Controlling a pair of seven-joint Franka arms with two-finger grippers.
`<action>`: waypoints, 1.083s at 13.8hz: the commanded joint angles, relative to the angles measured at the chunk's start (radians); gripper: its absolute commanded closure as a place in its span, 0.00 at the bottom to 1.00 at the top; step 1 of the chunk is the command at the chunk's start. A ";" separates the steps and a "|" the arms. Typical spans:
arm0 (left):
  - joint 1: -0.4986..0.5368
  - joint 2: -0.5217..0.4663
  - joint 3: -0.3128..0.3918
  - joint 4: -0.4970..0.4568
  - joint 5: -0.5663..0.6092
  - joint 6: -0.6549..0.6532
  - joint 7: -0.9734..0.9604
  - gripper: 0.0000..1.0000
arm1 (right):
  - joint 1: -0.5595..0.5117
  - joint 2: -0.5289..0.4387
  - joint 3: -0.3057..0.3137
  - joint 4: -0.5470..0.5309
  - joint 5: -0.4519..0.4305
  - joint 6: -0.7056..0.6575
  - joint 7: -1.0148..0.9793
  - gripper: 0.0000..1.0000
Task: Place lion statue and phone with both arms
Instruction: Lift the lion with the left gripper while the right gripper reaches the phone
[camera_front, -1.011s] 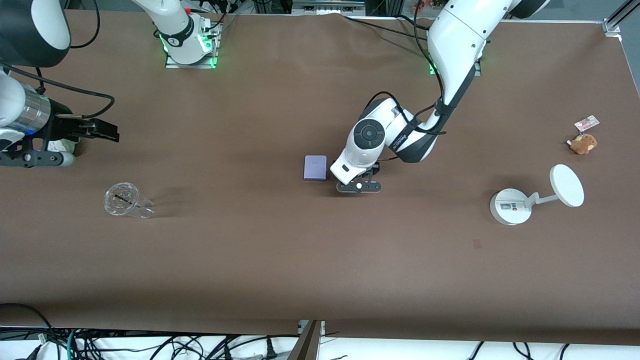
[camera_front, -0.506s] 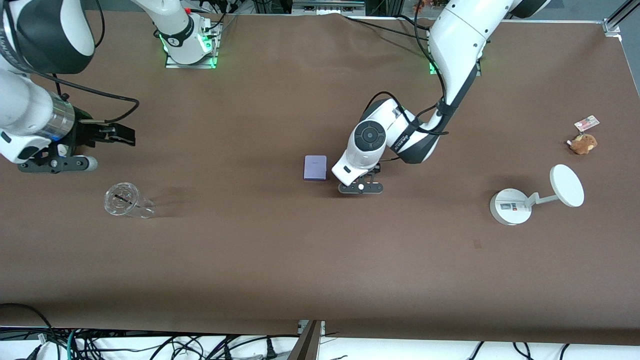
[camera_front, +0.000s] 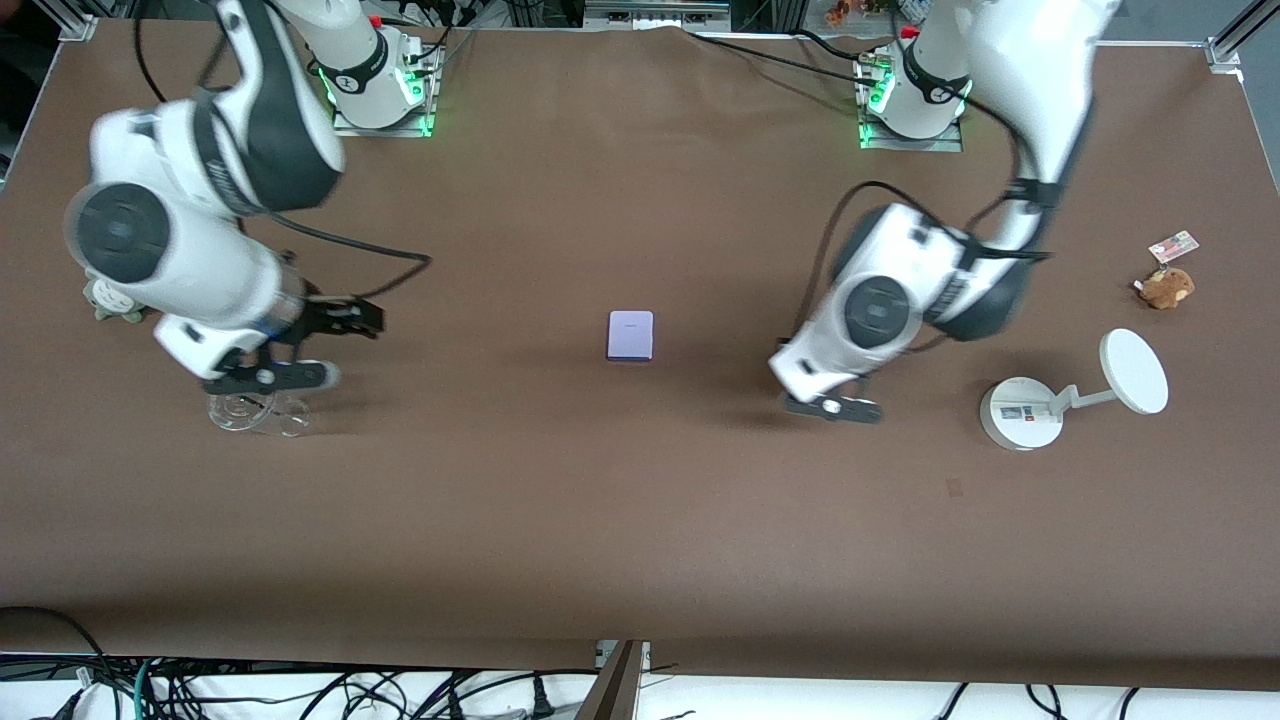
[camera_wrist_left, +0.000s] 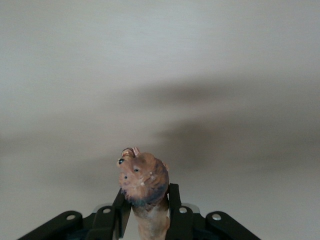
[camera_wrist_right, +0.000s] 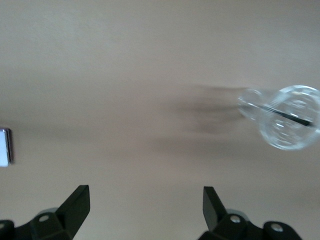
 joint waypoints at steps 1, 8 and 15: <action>0.130 -0.017 -0.014 -0.019 0.021 -0.010 0.197 0.83 | 0.093 0.086 -0.007 0.025 0.016 0.072 0.081 0.00; 0.282 0.015 -0.013 -0.132 0.076 0.173 0.255 0.83 | 0.270 0.244 -0.007 0.026 0.178 0.267 0.277 0.00; 0.323 0.068 -0.013 -0.198 0.105 0.310 0.253 0.80 | 0.466 0.379 -0.008 0.026 0.172 0.386 0.570 0.00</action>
